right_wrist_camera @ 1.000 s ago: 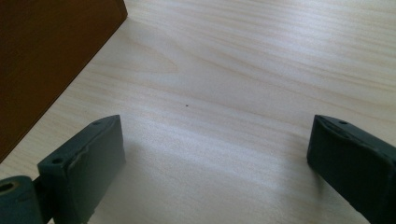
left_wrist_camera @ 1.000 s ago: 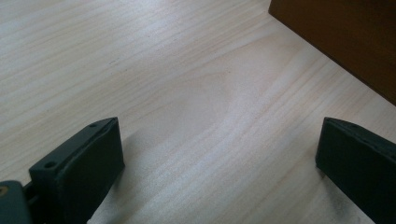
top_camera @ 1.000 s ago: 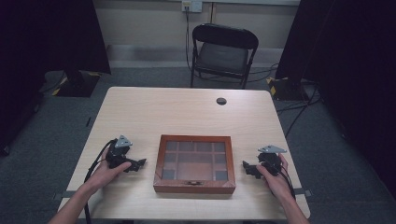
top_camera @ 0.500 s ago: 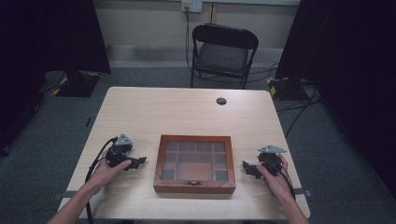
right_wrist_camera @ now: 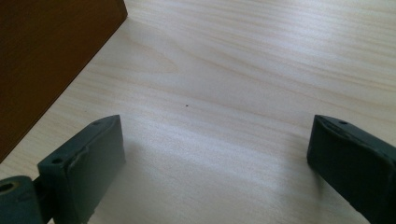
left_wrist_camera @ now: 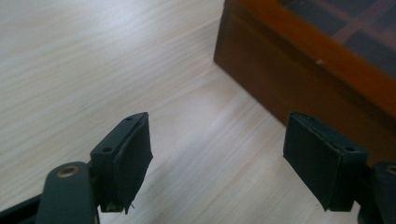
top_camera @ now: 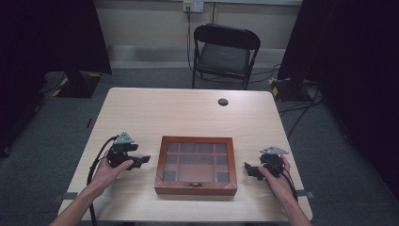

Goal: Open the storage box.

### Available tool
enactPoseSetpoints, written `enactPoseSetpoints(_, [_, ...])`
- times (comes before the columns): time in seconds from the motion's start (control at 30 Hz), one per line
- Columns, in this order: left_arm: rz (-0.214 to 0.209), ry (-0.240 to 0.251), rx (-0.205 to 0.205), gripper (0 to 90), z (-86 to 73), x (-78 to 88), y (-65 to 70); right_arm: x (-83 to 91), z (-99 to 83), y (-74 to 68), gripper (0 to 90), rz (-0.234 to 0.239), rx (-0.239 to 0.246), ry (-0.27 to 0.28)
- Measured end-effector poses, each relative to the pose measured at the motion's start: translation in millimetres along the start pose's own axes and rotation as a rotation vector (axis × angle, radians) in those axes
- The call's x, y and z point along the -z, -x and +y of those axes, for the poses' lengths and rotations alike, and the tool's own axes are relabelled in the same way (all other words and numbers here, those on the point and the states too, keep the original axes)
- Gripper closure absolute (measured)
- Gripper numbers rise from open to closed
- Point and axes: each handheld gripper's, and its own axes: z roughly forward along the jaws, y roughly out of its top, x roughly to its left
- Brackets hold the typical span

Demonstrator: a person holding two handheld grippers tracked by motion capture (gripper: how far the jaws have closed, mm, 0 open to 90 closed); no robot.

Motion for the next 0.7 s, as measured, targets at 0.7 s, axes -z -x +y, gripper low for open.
enactPoseSetpoints(0.7, [-0.100, 0.108, -0.041, 26.3, 24.7, 12.7, 35.6, 0.0, 0.0, 0.0, 3.3, 0.000, 0.000, 0.000])
